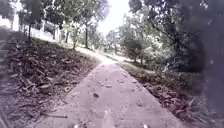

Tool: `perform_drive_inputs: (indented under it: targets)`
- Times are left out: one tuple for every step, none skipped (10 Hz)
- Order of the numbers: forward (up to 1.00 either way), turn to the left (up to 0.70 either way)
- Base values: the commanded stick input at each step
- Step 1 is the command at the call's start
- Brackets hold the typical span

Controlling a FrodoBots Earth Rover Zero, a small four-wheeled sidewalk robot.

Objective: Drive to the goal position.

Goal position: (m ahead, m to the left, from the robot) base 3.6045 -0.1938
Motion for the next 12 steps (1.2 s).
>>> perform_drive_inputs:
  targets:
    - [0.50,0.00]
    - [0.50,0.00]
    - [0.50,0.00]
    - [0.50,0.00]
    - [0.50,0.00]
    - [0.50,0.00]
    - [0.50,0.00]
    - [0.50,0.00]
    - [0.50,0.00]
    - [0.50,0.00]
    - [0.50,0.00]
    - [0.50,0.00]
